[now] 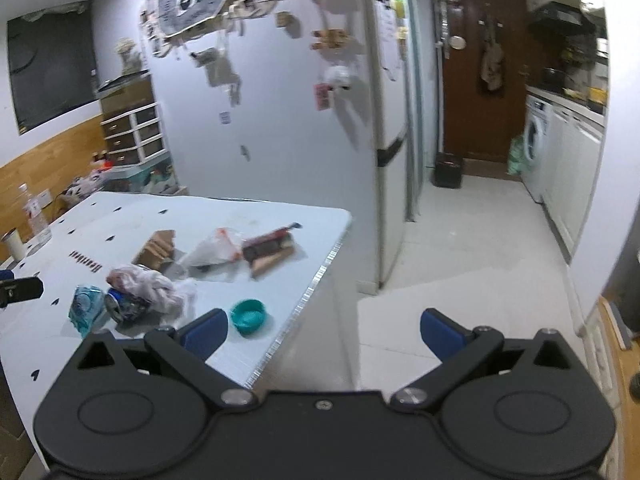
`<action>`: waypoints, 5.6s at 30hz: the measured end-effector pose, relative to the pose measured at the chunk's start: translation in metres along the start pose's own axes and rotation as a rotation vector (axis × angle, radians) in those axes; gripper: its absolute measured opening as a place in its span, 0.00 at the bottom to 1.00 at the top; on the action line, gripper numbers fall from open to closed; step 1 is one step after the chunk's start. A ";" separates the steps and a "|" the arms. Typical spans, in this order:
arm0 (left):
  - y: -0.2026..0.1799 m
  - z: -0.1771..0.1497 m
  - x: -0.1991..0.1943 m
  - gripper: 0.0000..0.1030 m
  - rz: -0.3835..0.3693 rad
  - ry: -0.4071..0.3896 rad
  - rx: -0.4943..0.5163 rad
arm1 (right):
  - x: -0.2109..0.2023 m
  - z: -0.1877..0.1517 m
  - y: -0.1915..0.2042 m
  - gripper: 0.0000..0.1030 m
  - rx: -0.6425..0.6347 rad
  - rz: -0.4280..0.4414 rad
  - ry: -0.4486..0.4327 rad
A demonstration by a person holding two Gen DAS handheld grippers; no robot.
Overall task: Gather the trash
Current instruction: 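Move both tools back over the table toward the remaining trash, then grasp the blue tissue pack with the left tool while the right tool grasps the teal cap, then carry the tissue pack and teal cap over the trash bin with both tools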
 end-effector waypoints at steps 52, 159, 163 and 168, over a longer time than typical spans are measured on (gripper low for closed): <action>0.159 -0.094 0.190 0.91 -0.024 0.386 0.058 | 0.223 -0.070 0.096 0.74 -0.134 0.051 0.405; -0.310 -0.084 0.125 0.65 -0.456 0.481 0.111 | 0.007 -0.102 -0.160 0.49 0.228 -0.314 0.379; -0.337 -0.110 0.143 0.65 -0.481 0.547 0.107 | 0.018 -0.123 -0.182 0.49 0.232 -0.302 0.429; -0.358 -0.138 0.169 0.65 -0.470 0.613 0.100 | 0.037 -0.152 -0.199 0.49 0.245 -0.279 0.484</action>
Point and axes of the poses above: each gripper's, at about its wrist camera, not at the fingertips, and x roughly the way its jaws point, y to its left, z to its top, the point moved 8 cm from there along x, roughly the way its jaws point, and after that the axes turned 9 degrees about -y, right-handed, at the moved point
